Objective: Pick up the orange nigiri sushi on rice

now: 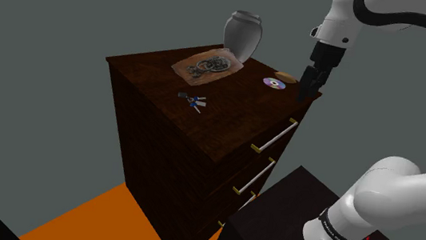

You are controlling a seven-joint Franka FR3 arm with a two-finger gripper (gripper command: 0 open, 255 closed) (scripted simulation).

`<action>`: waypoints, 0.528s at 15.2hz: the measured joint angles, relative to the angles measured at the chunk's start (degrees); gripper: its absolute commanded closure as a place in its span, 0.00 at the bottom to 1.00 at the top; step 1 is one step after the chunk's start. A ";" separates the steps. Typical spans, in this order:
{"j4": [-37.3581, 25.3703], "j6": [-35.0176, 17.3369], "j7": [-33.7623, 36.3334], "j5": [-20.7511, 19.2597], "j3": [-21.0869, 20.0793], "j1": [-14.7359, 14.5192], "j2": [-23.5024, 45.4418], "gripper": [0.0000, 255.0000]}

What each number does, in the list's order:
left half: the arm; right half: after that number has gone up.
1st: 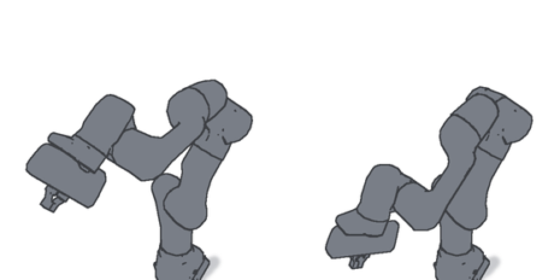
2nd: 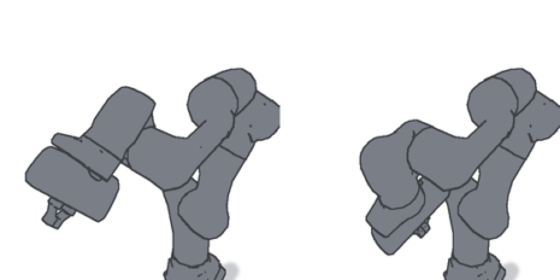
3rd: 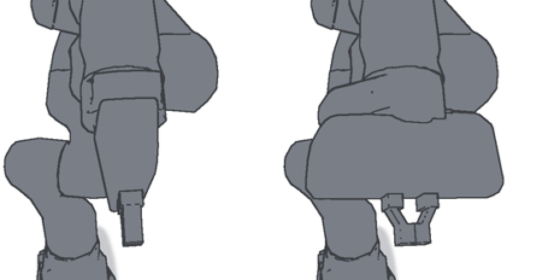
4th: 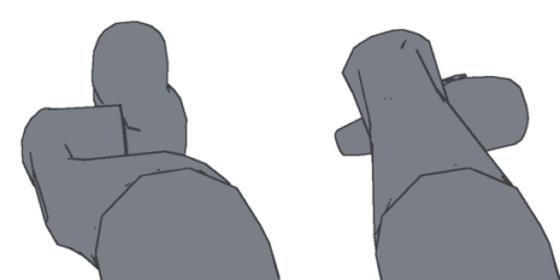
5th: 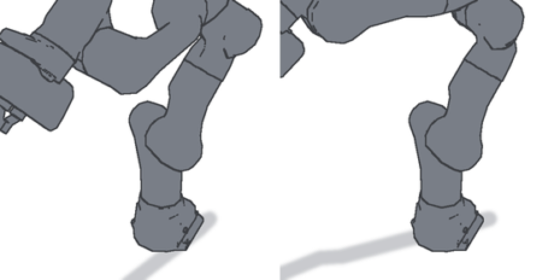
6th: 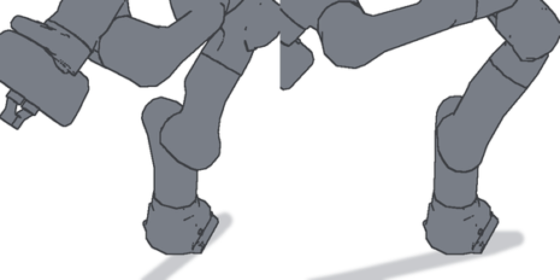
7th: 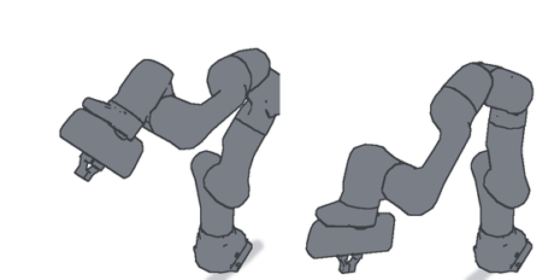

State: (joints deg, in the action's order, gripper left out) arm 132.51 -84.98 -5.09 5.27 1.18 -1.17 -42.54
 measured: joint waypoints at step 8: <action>-3.63 -4.87 -6.09 -3.66 4.84 1.66 8.16 0.00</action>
State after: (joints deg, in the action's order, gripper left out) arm 128.89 -89.85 -11.18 1.61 6.02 0.49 -34.37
